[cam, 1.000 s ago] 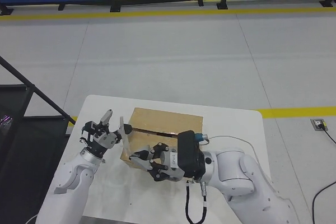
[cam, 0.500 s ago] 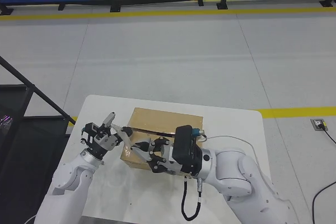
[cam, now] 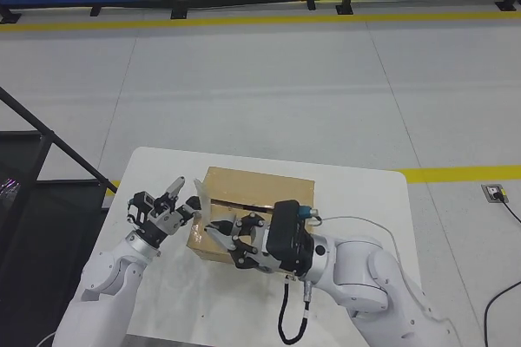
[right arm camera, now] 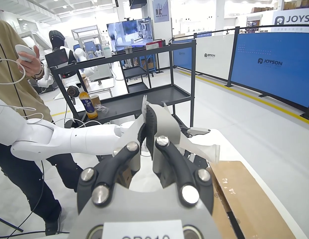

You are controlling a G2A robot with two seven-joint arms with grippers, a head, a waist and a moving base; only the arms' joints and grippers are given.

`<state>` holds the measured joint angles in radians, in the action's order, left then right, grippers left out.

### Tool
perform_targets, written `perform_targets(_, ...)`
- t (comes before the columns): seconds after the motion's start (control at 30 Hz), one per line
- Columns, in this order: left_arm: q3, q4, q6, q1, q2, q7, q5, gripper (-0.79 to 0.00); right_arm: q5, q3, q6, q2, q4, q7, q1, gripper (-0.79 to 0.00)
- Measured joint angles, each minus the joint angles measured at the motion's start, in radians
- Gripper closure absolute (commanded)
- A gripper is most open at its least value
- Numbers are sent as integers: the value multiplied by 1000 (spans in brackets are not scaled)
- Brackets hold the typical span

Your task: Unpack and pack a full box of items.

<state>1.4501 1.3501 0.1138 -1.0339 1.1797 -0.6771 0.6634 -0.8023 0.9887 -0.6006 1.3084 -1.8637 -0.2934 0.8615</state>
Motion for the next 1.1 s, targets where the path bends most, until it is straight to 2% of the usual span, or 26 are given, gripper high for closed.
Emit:
perform_targets(0.03,0,1,1,1,0,2,1,-517,0,0,-1,0,0,-3,0,0)
perform_targets(0.07,0,1,2,2,1,4,3,-551,1,0,-2,0,1,-5,1,0)
perform_targets(0.23,-6,3,-5,13,1,0,-5,-588,1,1,-7,-1,-8,-20,3,0)
perform_targets(0.27,-8,3,-8,15,1,-3,-9,-622,0,1,-7,-1,-10,-22,4,0)
perform_targets(0.37,-13,5,-16,20,0,-15,-26,-622,-2,2,-8,-2,-20,-30,6,0)
perform_targets(0.43,-15,5,-20,22,-1,-17,-32,-505,-5,2,-7,-2,-26,-33,9,0)
perform_targets(0.47,-16,5,-23,24,-1,-18,-34,-468,-6,1,-6,-2,-28,-35,10,0)
perform_targets(0.53,-19,2,-27,28,-1,-22,-38,-446,-9,0,-5,-2,-34,-39,12,0)
perform_targets(0.57,-20,0,-29,30,-1,-23,-39,-385,-10,0,-5,-2,-36,-40,13,0)
perform_targets(0.67,-23,-7,-34,39,-1,-31,-39,-302,-14,0,-5,-3,-42,-43,17,0)
perform_targets(0.83,-26,-14,-35,45,-1,-39,-34,-99,-16,3,-2,-4,-47,-47,23,0)
perform_targets(0.97,-30,-16,-36,47,-1,-43,-36,-83,-15,5,-1,-4,-49,-53,25,0)
perform_targets(1.1,-29,-20,-28,44,-1,-43,-37,-200,-28,11,32,-4,-51,-54,31,0)
